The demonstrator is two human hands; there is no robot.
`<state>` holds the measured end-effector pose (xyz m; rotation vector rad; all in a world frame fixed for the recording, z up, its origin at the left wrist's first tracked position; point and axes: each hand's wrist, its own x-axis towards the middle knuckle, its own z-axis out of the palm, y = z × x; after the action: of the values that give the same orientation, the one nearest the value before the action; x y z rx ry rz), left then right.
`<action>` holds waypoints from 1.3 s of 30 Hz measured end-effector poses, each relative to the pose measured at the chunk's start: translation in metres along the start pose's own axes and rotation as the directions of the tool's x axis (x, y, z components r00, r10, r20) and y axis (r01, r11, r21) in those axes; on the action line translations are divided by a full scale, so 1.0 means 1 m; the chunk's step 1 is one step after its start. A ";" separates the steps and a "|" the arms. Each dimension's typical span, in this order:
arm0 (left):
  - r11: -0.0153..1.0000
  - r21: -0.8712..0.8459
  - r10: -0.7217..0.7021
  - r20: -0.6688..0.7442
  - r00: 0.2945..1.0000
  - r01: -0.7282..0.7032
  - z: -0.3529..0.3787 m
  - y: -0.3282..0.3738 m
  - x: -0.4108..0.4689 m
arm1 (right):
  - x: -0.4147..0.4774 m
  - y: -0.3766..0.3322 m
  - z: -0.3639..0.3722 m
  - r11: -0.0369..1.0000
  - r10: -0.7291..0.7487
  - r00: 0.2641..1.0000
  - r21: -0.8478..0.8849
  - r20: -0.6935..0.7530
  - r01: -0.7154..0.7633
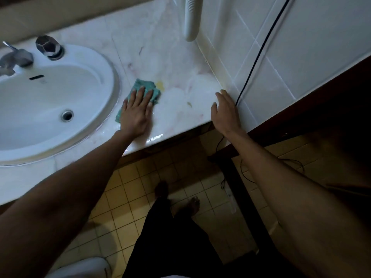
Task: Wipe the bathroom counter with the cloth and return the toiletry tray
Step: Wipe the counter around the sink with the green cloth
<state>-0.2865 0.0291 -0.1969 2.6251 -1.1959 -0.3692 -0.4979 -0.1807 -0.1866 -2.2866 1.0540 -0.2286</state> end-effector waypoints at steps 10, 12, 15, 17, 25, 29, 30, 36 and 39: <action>0.971 0.000 0.238 0.106 0.965 -0.240 0.021 0.079 0.054 | 0.008 0.001 0.013 0.994 -0.044 0.997 -0.104 -0.056 0.038; 0.902 0.035 0.420 0.165 0.892 -0.431 0.018 0.053 0.033 | 0.008 -0.004 0.013 0.995 -0.023 0.997 -0.102 -0.067 0.016; 0.856 0.085 0.489 0.186 0.852 -0.509 0.001 -0.001 0.037 | 0.008 -0.007 0.015 0.994 -0.012 0.996 -0.111 -0.087 0.002; 0.904 0.100 0.400 0.148 0.904 -0.416 -0.008 -0.017 0.059 | 0.007 -0.008 0.016 0.994 0.003 0.996 -0.109 -0.093 -0.014; 0.988 -0.021 0.151 0.095 0.984 -0.150 0.015 0.092 0.133 | -0.020 -0.002 0.009 0.987 0.055 0.992 -0.147 -0.116 -0.072; 0.961 -0.049 0.278 0.153 0.948 -0.273 0.033 0.154 0.115 | -0.042 0.003 0.005 0.984 0.092 0.984 -0.134 -0.154 -0.113; 0.957 -0.038 0.290 0.153 0.945 -0.288 0.037 0.159 0.109 | -0.047 0.005 0.005 0.985 0.098 0.981 -0.122 -0.168 -0.119; 0.779 0.026 0.605 0.236 0.761 -0.627 0.042 0.135 0.069 | -0.056 0.012 -0.002 0.994 0.100 0.964 -0.013 -0.246 -0.107; 0.716 0.019 0.673 0.247 0.697 -0.698 0.034 0.107 0.055 | -0.053 0.006 -0.008 0.994 0.106 0.963 0.011 -0.247 -0.107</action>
<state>-0.3376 -0.0849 -0.2024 2.0127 -2.2110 -0.4540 -0.5402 -0.1482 -0.1788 -2.2359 1.2986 -0.4790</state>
